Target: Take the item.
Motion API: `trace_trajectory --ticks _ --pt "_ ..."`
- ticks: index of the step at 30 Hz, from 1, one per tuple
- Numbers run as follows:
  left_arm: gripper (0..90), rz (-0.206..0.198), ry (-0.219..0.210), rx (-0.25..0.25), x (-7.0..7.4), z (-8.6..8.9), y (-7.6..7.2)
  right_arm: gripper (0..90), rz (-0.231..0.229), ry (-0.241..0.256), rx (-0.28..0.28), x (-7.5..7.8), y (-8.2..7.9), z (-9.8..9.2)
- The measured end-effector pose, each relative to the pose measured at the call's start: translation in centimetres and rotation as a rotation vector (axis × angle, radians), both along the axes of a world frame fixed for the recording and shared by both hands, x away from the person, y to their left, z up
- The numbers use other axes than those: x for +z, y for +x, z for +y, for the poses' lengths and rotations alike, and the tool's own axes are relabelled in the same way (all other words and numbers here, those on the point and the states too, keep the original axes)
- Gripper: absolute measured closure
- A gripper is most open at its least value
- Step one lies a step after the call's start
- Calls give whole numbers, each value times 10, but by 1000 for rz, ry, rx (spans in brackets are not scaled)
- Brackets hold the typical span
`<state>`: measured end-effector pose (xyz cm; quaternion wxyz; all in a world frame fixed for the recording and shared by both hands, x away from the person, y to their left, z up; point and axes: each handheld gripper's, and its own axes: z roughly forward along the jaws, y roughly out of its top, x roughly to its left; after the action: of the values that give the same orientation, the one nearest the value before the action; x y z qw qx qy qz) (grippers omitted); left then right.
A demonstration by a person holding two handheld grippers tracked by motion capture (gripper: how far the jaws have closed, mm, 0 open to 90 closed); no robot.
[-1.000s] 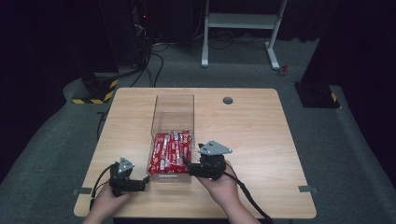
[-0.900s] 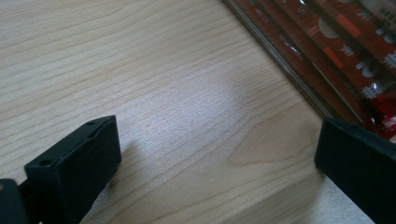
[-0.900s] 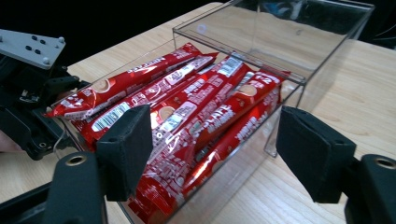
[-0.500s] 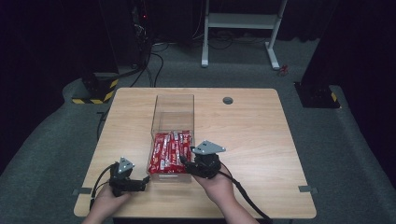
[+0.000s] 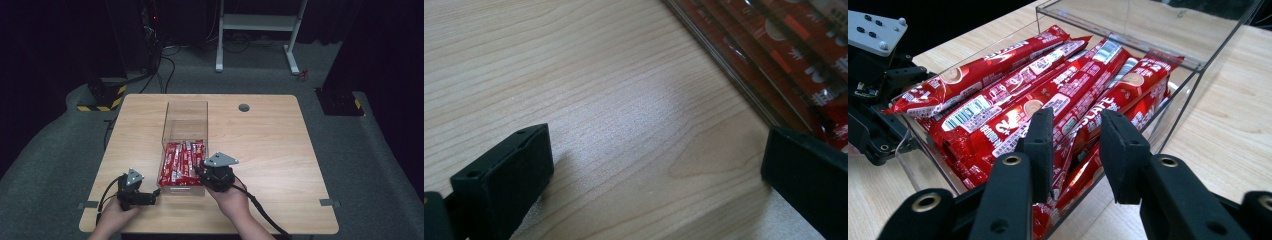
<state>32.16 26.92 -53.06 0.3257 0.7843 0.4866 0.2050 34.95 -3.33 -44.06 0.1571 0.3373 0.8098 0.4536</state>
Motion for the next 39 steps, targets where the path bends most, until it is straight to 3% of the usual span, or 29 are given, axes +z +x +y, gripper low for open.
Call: trace_trajectory --ticks 8,19,39 --pt "6 0 1 0 0 0 0 737 12 -2 -16 -2 -1 2" --pt "6 0 1 0 0 0 0 892 15 15 -34 -4 -2 3" --pt "6 0 0 0 0 0 0 900 -6 71 -29 0 -18 -9"
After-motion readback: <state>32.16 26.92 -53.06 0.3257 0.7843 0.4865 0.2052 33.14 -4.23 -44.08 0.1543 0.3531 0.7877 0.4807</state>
